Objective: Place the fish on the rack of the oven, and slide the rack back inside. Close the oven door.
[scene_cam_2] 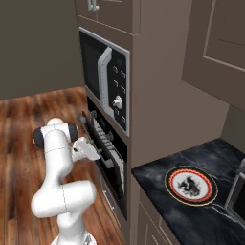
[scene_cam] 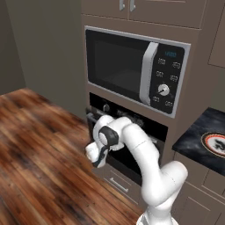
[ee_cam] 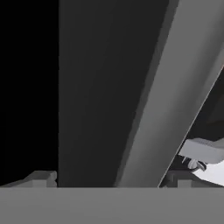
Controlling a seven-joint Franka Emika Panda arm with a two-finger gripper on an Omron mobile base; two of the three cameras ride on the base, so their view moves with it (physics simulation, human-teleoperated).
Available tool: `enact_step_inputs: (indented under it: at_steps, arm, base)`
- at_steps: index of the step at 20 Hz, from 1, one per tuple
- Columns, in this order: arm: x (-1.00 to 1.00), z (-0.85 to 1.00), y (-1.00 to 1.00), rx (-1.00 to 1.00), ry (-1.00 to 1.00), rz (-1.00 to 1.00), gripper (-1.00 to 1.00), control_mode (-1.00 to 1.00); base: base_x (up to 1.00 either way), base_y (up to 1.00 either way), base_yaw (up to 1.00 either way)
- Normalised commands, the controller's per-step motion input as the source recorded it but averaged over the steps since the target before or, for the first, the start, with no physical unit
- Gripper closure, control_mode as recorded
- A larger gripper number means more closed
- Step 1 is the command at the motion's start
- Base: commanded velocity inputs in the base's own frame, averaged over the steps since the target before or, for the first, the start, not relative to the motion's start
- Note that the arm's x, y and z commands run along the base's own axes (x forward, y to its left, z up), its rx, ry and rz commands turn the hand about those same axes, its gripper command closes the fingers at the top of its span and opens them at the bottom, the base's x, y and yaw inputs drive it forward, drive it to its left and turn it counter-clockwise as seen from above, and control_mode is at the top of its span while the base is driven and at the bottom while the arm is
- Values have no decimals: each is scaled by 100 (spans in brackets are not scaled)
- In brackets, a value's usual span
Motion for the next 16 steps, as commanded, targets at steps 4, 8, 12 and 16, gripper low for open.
enact_step_inputs:
  at_steps: [4,8,12,16]
  arm:
    - [0,22,-64,3,-10,35,-100,-100]
    - [0,24,-75,3,-6,34,-100,-100]
    - [0,35,-69,7,0,36,-100,-100]
    - [0,41,-56,13,0,38,-100,-100]
  base:
    - [0,0,0]
    - [0,0,0]
    - [0,0,0]
    - [0,0,0]
